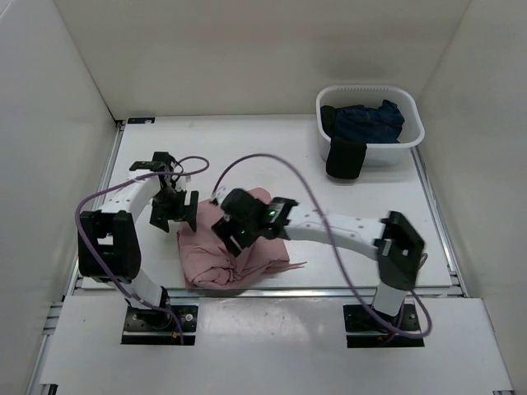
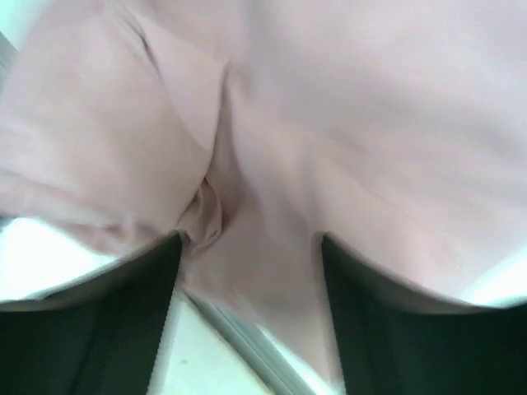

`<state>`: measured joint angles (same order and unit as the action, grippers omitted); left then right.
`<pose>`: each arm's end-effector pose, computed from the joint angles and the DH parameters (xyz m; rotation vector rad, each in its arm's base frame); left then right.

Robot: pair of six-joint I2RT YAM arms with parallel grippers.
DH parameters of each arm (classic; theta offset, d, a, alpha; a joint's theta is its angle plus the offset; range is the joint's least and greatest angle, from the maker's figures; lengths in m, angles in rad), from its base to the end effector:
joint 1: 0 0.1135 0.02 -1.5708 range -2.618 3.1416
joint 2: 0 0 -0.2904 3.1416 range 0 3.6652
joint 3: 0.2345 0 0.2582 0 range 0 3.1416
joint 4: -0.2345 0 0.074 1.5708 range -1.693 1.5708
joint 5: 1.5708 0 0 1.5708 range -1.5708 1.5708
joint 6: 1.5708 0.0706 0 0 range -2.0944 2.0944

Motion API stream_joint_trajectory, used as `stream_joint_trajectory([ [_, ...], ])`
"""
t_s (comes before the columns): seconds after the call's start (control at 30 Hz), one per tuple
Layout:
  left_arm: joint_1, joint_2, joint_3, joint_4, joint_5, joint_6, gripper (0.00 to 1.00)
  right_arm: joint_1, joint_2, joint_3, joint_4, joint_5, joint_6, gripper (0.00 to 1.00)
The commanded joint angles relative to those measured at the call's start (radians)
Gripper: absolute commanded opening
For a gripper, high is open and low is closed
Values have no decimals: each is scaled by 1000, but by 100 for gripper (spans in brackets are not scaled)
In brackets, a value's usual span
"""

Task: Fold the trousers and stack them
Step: Fold the trousers

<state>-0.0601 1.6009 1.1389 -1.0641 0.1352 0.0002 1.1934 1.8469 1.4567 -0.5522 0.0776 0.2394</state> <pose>0.2856 -0.0267 0.2017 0.0980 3.0923 -0.2115 0.1669 0.4062 0.2361 -1.1547 2.3051 0.4746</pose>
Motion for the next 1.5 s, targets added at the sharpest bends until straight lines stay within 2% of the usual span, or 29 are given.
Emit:
stream_joint_trajectory([
  [0.0, 3, -58, -22, 24, -12, 0, 100, -73, -201, -61, 95, 128, 109, 77],
  [0.07, 3, -58, -31, 33, -26, 0, 100, -142, -229, -99, 72, 104, 179, 81],
  [0.13, 3, -58, -54, 33, -38, 0, 100, -265, -213, -134, 51, 36, 208, 84],
  [0.17, 3, -47, -63, 33, -61, 0, 100, -349, -197, -148, 51, -20, 221, 86],
  [0.27, 3, 5, -106, 42, -95, 0, 100, -461, -112, -188, 110, -247, 233, 87],
  [0.43, 3, 39, -160, 141, -86, 0, 100, -512, 17, -179, 208, -363, 235, 90],
  [0.47, 3, 48, -160, 159, -77, 0, 98, -526, 26, -200, 243, -392, 267, 90],
  [0.5, 3, 72, -139, 159, -63, 0, 90, -526, 35, -211, 311, -436, 287, 88],
  [0.53, 3, 85, -127, 174, -63, 0, 71, -540, 50, -222, 337, -453, 303, 84],
  [0.57, 3, 99, -111, 188, -54, 0, 63, -551, 69, -240, 360, -467, 336, 78],
  [0.6, 3, 131, -93, 188, -54, 0, 58, -551, 78, -249, 382, -482, 354, 68],
  [0.63, 3, 146, -47, 188, -54, 0, 58, -573, 87, -259, 421, -496, 376, 43],
  [0.67, 3, 162, -21, 199, -54, 0, 57, -574, 97, -268, 440, -507, 394, 29],
  [0.77, 3, 209, 97, 199, -54, 0, 55, -603, 84, -321, 524, -516, 468, 0],
  [0.8, 3, 218, 126, 208, -54, 0, 55, -617, 71, -332, 540, -516, 491, 0],
  [0.87, -6, 231, 214, 208, -54, 0, 62, -632, 54, -344, 551, -471, 509, 0],
  [0.9, -6, 240, 240, 208, -54, 0, 70, -646, 40, -345, 551, -460, 509, 0],
  [0.93, -6, 240, 261, 208, -77, 0, 85, -655, 40, -345, 551, -449, 509, 0],
  [0.97, -6, 240, 297, 199, -86, 0, 91, -669, 28, -345, 529, -449, 509, 0],
  [1.0, -6, 222, 309, 172, -97, 0, 94, -669, 28, -316, 514, -449, 509, 11],
  [1.07, -6, 139, 288, 162, -129, 0, 97, -680, 18, -294, 474, -459, 488, 29],
  [1.1, -6, 98, 268, 162, -129, 0, 97, -680, 18, -294, 474, -460, 476, 43],
  [1.2, -6, -88, 165, 162, -140, 0, 97, -680, -11, -294, 474, -469, 488, 60],
  [1.33, -62, -257, 4, 90, -86, 0, 97, -689, -11, -294, 520, -478, 537, 69],
  [1.37, -107, -304, -74, 90, -77, 0, 97, -689, -2, -270, 520, -489, 558, 71],
  [1.47, -193, -337, -175, 125, -111, 0, 97, -689, 64, -204, 517, -498, 569, 75],
])
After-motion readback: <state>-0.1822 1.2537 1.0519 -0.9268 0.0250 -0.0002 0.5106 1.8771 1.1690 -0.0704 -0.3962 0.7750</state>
